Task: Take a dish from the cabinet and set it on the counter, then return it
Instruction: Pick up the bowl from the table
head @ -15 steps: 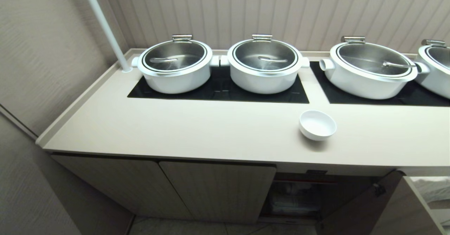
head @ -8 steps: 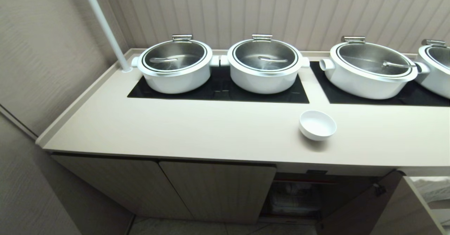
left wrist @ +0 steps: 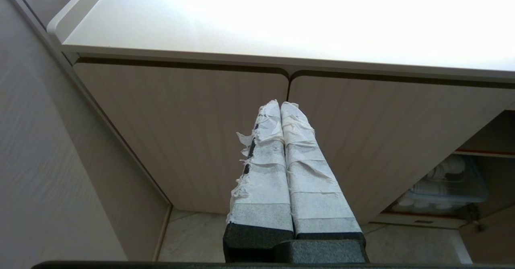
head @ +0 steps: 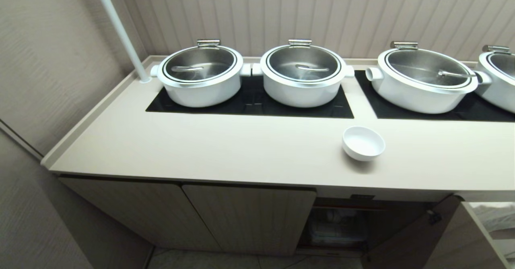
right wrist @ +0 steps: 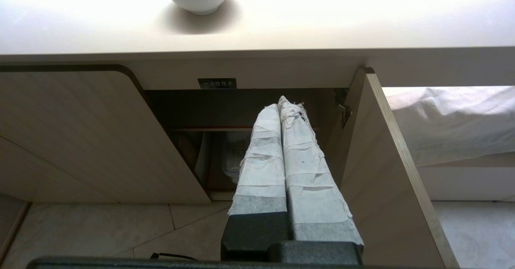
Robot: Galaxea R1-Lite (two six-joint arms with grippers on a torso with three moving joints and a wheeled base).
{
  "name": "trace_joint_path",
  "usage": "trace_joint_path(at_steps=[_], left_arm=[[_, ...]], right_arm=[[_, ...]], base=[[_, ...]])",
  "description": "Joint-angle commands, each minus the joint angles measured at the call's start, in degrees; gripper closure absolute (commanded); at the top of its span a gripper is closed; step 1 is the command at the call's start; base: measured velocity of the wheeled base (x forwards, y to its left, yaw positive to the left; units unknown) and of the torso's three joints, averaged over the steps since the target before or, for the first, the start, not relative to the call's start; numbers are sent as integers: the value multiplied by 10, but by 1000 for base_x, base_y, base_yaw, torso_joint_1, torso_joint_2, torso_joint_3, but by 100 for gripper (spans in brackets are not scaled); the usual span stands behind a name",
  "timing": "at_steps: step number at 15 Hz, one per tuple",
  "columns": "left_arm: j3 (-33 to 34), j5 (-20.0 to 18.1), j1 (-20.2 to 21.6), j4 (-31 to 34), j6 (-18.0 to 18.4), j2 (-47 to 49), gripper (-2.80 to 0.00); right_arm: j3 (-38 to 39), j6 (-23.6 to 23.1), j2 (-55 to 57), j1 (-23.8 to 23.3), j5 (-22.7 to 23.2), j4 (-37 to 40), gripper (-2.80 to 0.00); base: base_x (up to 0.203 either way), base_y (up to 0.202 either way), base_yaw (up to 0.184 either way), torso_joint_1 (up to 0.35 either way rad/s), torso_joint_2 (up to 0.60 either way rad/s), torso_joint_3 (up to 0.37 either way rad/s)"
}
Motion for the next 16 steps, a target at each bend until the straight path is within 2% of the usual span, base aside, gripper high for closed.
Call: trace_joint_path(at_steps=[1,7,12,16], left_arm=[[0,0,0,0,0,0,0],[0,0,0,0,0,0,0],[0,0,0,0,0,0,0],[0,0,0,0,0,0,0]], right_arm=[[0,0,59,-3,0,-14,0],[0,2,185,-13,4,-96,0],[-4,-1,336,-34,44,-193,0],[-57,2,447,-24,50,-266,0]], base=[[0,0,0,0,0,0],[0,0,0,0,0,0],[0,0,0,0,0,0],[0,0,0,0,0,0]])
